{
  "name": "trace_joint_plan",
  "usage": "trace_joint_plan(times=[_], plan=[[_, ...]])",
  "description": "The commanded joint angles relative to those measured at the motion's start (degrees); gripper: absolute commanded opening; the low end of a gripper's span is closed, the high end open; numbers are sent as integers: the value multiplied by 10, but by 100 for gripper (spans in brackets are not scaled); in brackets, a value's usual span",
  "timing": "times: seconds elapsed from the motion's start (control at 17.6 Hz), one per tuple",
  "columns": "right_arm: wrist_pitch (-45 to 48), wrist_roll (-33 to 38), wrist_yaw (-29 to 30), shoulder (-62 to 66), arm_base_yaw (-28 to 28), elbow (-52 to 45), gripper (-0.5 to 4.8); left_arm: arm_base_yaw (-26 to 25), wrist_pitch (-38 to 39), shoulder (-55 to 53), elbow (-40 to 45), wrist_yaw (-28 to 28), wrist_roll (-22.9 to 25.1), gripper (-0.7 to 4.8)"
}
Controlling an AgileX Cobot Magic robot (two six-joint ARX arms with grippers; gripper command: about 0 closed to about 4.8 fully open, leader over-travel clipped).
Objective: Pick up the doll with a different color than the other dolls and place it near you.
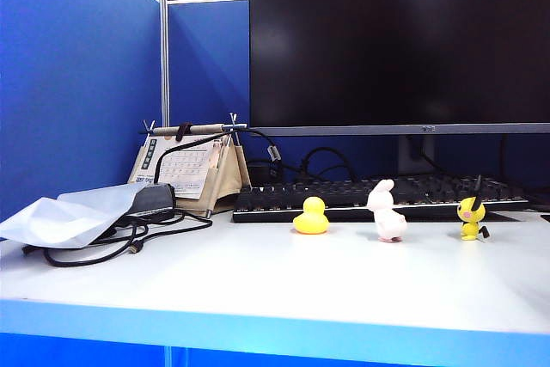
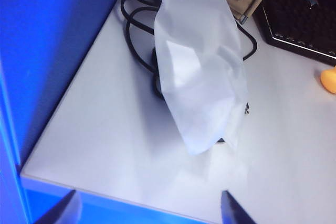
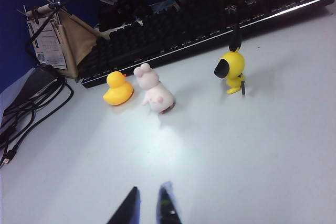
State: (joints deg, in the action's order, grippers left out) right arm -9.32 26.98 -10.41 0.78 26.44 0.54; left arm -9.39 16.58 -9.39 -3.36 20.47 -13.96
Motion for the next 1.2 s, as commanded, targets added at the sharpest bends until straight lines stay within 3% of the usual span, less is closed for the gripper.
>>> trace_joint_plan(times=[0.06, 0.17, 0.57, 0.74, 0.91, 1.02, 1.2], plan=[[4, -5, -12, 0, 0, -2, 53, 0, -7, -1, -2, 2, 1, 350], [4, -5, -38, 0, 0, -2, 53, 0, -7, -1, -2, 2, 1, 350], [-1, -5, -36, 1, 0, -2, 55, 0, -7, -1, -2, 2, 1, 350], [-10, -49, 15, 10, 1, -2, 130, 0, -7, -1, -2, 2, 1, 350], [-7, -106, 56, 45, 1, -2, 143, 0, -7, -1, -2, 2, 1, 350], [35, -109, 75, 78, 1, -2, 239, 0, -7, -1, -2, 2, 1, 350], [149, -98, 91, 140, 1, 3, 253, 0, -7, -1, -2, 2, 1, 350]])
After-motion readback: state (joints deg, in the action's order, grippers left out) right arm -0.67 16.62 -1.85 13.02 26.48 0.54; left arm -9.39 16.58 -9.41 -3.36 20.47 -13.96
